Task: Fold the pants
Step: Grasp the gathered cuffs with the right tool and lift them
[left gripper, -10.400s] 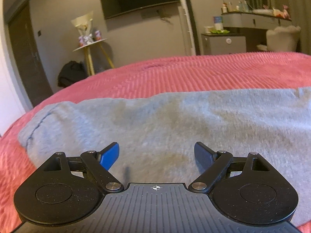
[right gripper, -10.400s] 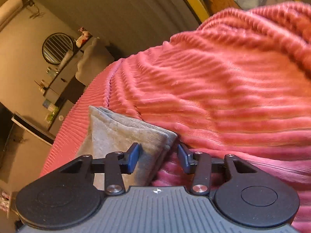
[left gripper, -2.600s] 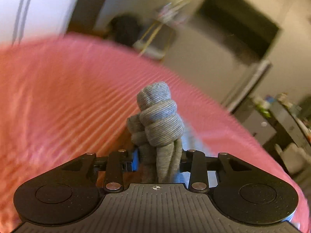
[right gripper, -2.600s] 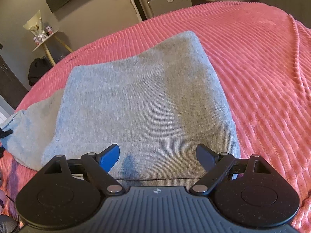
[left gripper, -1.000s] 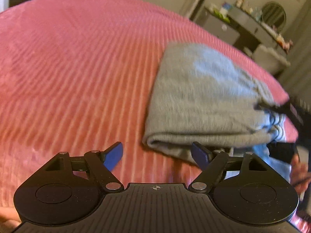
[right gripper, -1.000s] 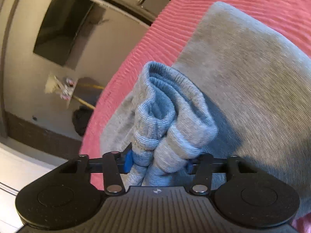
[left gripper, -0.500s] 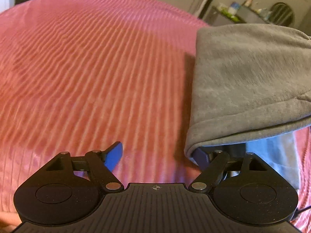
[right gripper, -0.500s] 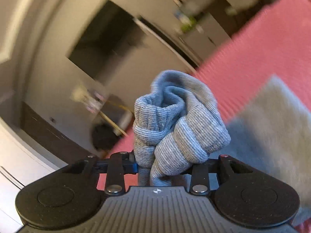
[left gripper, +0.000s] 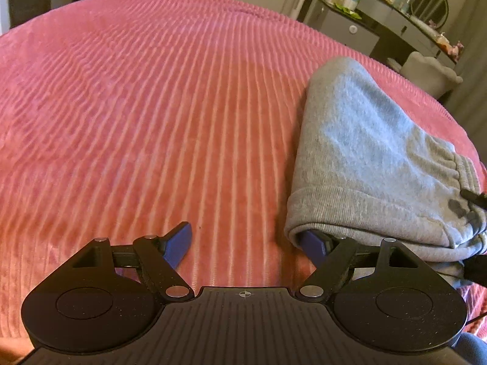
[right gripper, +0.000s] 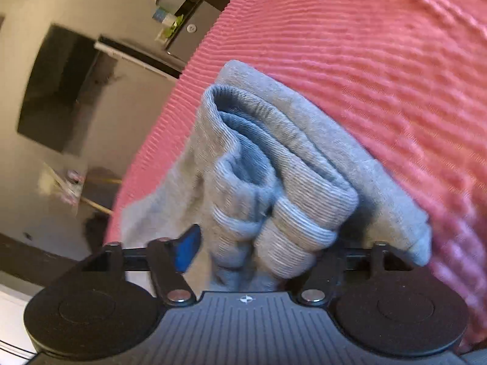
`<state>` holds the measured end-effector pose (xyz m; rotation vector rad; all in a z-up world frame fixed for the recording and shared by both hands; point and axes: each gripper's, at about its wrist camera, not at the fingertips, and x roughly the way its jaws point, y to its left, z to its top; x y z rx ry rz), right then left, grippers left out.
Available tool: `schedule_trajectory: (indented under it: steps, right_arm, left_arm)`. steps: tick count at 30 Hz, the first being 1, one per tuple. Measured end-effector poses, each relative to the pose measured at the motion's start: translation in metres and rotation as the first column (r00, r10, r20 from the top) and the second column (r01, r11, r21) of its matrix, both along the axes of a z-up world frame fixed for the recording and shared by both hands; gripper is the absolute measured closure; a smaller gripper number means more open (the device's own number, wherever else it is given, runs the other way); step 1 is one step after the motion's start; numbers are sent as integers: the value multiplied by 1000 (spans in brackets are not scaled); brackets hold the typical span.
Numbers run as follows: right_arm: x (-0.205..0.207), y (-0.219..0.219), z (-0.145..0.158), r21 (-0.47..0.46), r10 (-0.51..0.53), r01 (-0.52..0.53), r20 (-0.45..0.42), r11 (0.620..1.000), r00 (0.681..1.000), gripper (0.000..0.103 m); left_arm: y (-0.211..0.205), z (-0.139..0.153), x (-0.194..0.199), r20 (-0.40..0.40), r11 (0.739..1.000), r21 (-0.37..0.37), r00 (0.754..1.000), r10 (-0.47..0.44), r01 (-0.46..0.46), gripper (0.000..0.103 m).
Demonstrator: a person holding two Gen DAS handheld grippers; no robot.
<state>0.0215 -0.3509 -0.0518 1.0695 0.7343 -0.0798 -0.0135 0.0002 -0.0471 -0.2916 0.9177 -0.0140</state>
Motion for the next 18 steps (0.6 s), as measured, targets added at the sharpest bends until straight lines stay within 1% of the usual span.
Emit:
schedule_trajectory:
  steps: [3,4,5,6,8,10,11,15,18]
  right_arm:
    - [1,-5,-1,-11,4,-4,-1,1000,1000,26]
    - [2,-6,-2,-26,8,-8,2,1000,1000,35]
    - [2,-5,1,-57,11,-11,3,998,1000,48]
    - [4,0,7,-108,20,-20,1,994,1000,63]
    - [-3,8,25,-165,45,-41,20,985,999,64]
    - [-3,14,42,-215,69,-55,58,975,996,65]
    - [-2,12,46,-228,76,-57,74,972,994,65]
    - [-4,22,78,-293,104,-57,148,955,984,66]
    - [-3,29,95,-332,125,-58,185,941,975,66]
  left_arm:
    - [-1,-1,-1,-4,1000,5,1000,-2,2,20]
    - [-1,-1,-1,-4,1000,5,1000,-2,2,20]
    - [0,-2,-2,-5,1000,4,1000,-1,1,20]
    - [0,-2,2,-7,1000,4,1000,-2,2,20]
    - [0,-4,6,-12,1000,5,1000,-1,1,20]
    - [-1,-4,7,-15,1000,7,1000,-1,1,20]
    - [-1,-4,7,-14,1000,8,1000,-2,2,20]
    - [0,-4,6,-13,1000,3,1000,-3,3,20]
    - [2,-4,6,-10,1000,-8,1000,0,0,19]
